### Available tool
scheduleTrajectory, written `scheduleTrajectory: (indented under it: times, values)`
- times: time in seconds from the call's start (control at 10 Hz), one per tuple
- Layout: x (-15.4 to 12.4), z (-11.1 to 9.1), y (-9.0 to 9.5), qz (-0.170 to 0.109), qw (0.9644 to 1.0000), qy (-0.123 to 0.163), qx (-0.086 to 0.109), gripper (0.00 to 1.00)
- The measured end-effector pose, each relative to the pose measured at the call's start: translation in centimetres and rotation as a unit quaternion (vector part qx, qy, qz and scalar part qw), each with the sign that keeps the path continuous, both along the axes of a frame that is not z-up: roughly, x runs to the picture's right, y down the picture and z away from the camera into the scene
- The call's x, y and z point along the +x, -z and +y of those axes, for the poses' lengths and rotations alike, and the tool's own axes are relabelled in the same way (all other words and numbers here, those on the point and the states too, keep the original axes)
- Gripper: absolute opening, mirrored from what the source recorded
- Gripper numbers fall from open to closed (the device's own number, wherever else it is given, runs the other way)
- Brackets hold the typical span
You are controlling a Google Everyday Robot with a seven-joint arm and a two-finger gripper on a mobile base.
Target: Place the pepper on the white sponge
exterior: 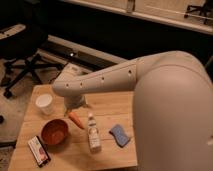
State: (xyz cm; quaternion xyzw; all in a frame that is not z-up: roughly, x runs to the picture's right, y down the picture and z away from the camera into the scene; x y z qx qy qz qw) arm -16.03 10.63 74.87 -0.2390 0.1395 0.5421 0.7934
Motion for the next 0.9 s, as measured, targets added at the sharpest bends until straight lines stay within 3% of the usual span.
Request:
scheduleTrajectory:
  times: [0.5, 0.7, 0.9]
  values:
    - [-3.1, 0.0, -4.7, -0.012, 0.998, 0.061, 0.008, 0.8]
    - [-3.4, 0.0, -6.9, -0.016, 0.9974, 0.07, -0.002, 0.8]
    - [-3.5, 0.8, -9.3, -0.021, 0.9966, 0.074, -0.029, 0.8]
